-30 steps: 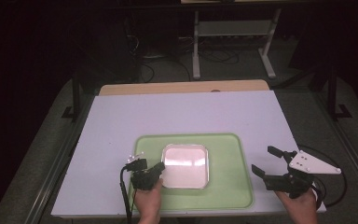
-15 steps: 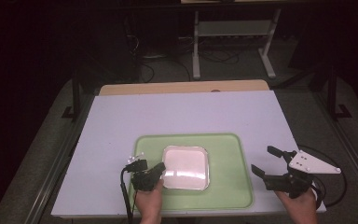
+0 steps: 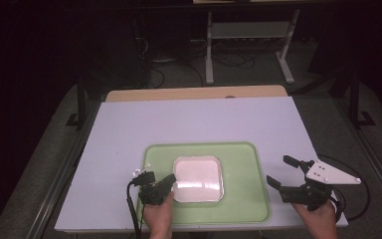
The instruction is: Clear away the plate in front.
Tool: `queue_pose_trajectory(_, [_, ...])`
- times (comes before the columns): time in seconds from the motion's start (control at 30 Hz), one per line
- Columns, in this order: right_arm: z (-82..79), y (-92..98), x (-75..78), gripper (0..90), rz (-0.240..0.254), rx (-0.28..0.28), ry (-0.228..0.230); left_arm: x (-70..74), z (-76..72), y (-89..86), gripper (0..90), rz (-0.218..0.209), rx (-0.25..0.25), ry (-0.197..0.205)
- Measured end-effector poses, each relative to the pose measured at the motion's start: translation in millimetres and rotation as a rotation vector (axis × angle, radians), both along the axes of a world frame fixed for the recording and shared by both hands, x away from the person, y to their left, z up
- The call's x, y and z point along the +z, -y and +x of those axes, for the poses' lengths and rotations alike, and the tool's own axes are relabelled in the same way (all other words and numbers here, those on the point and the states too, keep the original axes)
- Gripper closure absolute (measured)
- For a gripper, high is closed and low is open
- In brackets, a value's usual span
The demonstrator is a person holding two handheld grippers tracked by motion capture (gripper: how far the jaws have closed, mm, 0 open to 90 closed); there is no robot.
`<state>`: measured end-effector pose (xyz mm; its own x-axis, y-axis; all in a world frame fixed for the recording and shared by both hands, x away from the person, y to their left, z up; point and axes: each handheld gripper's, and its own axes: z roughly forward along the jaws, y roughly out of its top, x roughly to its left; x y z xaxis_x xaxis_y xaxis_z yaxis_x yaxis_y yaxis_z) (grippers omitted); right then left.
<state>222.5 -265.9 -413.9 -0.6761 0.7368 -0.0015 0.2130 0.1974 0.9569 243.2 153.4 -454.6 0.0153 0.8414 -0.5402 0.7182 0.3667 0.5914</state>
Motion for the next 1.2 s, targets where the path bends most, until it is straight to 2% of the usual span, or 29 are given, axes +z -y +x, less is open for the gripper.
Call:
queue_pose_trajectory(0.43, [0.4, -3.8, 0.9, 13.7, -0.009, 0.009, 0.003, -3.7, -8.8, 1.5, 82.2, -0.003, -0.007, 0.001])
queue_pose_trajectory(0.57, [-0.1, -3.5, 1.3, 13.8, -0.009, 0.009, 0.005, -1.8, -10.0, 2.2, 78.9, 0.02, -0.008, 0.018])
queue_pose_trajectory(0.7, [-0.1, -2.4, 1.2, 13.7, -0.01, 0.005, 0.004, 1.9, -14.0, 2.9, 74.7, 0.064, -0.036, 0.06])
queue_pose_trajectory(0.87, [-0.4, -3.0, 0.9, 13.7, -0.018, 0.005, 0.004, 6.0, -17.2, 2.6, 72.0, 0.096, -0.064, 0.113])
queue_pose_trajectory(1.0, [-0.6, -3.0, 0.4, 13.7, -0.023, 0.002, 0.002, 8.8, -18.2, 0.7, 69.6, 0.102, -0.088, 0.143])
queue_pose_trajectory(1.17, [-0.6, -1.7, 0.4, 13.7, -0.023, -0.006, -0.001, 12.1, -19.1, -1.0, 63.3, 0.11, -0.11, 0.162])
queue_pose_trajectory(1.2, [-0.6, -1.7, 0.3, 13.7, -0.025, -0.008, -0.002, 13.9, -19.8, -3.2, 61.3, 0.118, -0.11, 0.182])
